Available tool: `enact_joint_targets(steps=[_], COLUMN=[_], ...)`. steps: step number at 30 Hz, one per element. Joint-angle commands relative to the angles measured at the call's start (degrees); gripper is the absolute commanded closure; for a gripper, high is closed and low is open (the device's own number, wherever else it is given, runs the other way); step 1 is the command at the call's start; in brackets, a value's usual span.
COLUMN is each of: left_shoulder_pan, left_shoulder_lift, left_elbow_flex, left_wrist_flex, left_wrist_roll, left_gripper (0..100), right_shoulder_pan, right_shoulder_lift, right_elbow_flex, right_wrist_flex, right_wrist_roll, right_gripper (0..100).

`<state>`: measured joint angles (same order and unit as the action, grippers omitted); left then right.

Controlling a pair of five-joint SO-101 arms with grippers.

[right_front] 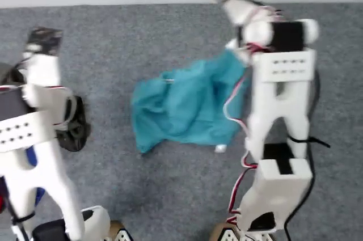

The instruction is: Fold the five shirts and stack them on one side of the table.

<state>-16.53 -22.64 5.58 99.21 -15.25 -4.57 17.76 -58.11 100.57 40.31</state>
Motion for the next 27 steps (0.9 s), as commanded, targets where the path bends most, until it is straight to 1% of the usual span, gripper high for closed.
enact_joint_targets(steps=[1, 2, 5, 6, 8, 10, 13, 16, 19, 21, 23, 26, 27], left_shoulder_pan=[8.8, 11.4, 18.8, 20.3, 20.5, 17.3, 8.5, 0.2, -6.0, -8.5, -9.4, -8.0, -7.1], left_shoulder_lift=[-0.3, -0.2, -0.2, -0.2, -0.2, -0.3, -0.4, -0.6, -0.6, -0.4, -0.4, -0.7, -0.7], left_elbow_flex=[-1.5, -1.5, 0.0, 0.9, 2.7, 4.0, 4.3, 4.2, 4.4, 4.4, 4.4, 4.4, 4.4], left_wrist_flex=[1.1, 1.0, -1.8, -3.0, -5.4, -6.3, -6.1, -5.4, -4.5, -4.0, -3.9, -3.3, -3.3], left_wrist_roll=[4.3, 5.0, 6.4, 7.2, 9.1, 10.0, 9.9, 8.0, 4.8, 4.5, 3.8, 3.9, 3.9], left_gripper=[99, 99, 99, 99, 99, 99, 99, 99, 99, 99, 99, 99, 99], right_shoulder_pan=[1.8, 1.0, -4.8, -7.7, -13.1, -17.9, -21.8, -22.6, -22.4, -21.3, -19.7, -15.7, -15.5], right_shoulder_lift=[-4.8, -5.5, -8.3, -9.1, -10.7, -12.4, -16.1, -19.1, -21.1, -22.1, -22.5, -21.4, -21.1], right_elbow_flex=[0.9, 1.3, 2.2, 2.2, 2.2, 2.1, 2.1, 2.1, 2.1, 2.1, 2.1, 3.7, 4.0], right_wrist_flex=[2.4, 2.4, 2.3, 2.3, 2.2, 1.8, -2.2, -5.7, -6.2, -6.1, -6.0, -4.8, -4.4], right_wrist_roll=[1.2, 1.2, 1.2, 1.2, 1.1, 1.1, 1.1, 1.2, 1.5, 2.4, 4.0, 4.6, 4.6], right_gripper=[98.8, 98.8, 98.8, 98.8, 98.8, 98.8, 98.8, 98.8, 98.8, 98.8, 98.8, 98.8, 98.8])
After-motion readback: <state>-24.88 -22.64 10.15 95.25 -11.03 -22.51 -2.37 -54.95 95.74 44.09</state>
